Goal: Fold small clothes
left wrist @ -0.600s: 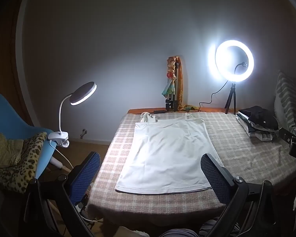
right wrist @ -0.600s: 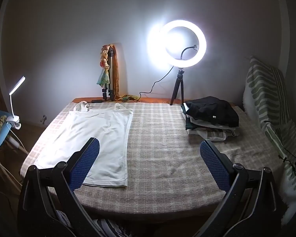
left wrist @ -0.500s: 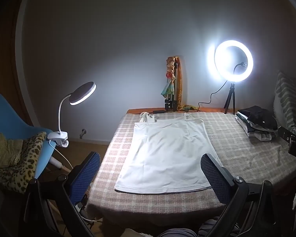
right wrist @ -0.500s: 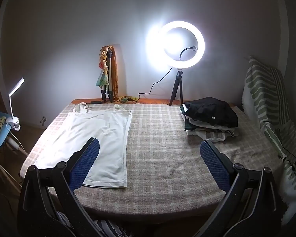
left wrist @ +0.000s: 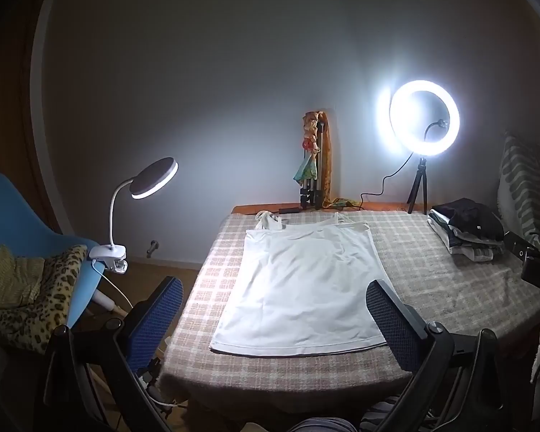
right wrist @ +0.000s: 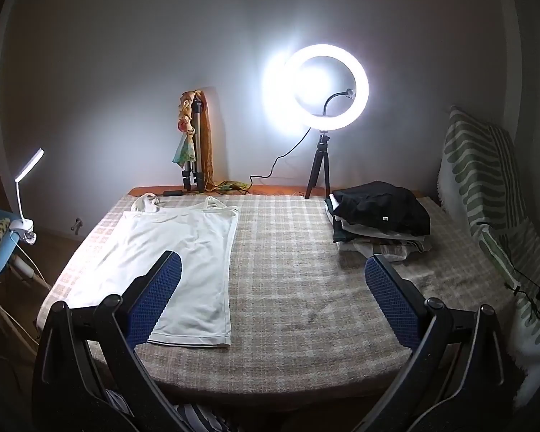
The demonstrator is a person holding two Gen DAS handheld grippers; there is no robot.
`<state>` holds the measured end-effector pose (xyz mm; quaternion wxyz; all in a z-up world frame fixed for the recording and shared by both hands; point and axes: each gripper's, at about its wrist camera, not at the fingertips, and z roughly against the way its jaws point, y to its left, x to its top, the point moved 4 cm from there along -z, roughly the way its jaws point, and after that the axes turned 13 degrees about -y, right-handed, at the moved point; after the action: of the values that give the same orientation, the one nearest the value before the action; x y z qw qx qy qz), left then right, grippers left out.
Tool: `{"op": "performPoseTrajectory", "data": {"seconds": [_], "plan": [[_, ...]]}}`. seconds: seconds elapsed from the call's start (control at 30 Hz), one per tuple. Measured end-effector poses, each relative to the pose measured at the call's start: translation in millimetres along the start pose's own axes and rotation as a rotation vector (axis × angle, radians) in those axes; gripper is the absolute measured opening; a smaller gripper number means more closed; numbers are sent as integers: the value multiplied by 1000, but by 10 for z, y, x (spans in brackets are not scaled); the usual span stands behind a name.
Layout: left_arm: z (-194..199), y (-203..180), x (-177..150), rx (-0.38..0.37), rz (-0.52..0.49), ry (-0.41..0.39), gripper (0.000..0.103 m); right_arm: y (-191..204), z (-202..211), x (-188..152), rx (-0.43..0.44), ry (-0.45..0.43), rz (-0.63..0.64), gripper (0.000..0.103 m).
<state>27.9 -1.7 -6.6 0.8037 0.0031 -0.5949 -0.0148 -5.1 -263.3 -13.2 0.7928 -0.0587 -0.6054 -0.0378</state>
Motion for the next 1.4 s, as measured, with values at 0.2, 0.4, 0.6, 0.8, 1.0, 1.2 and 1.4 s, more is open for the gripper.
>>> {"op": "performPoseTrajectory", "data": {"seconds": [0.2, 0.4, 0.6, 0.8, 1.0, 1.2, 1.4], "plan": [[6, 1, 19, 1, 4, -2, 102, -6, 0, 10, -12, -2, -5, 103], [6, -6, 7, 3, 3, -5, 102, -2, 25, 1, -21, -13, -3, 103], [6, -5, 0, 6, 7, -5, 102, -4, 19, 0, -22, -13, -5, 103], [11, 7, -8, 5, 8, -6, 102, -5, 10, 13, -20, -14, -1, 103], [-1, 15, 5, 1, 8, -5, 102, -3, -11, 25, -18, -17, -5, 103], [-8, -1, 11, 2, 6, -4, 102, -4, -19, 25, -17, -17, -7, 103], [-17, -26, 11, 3, 4, -3, 102, -16, -14, 23, -16, -17, -8, 103]]}}
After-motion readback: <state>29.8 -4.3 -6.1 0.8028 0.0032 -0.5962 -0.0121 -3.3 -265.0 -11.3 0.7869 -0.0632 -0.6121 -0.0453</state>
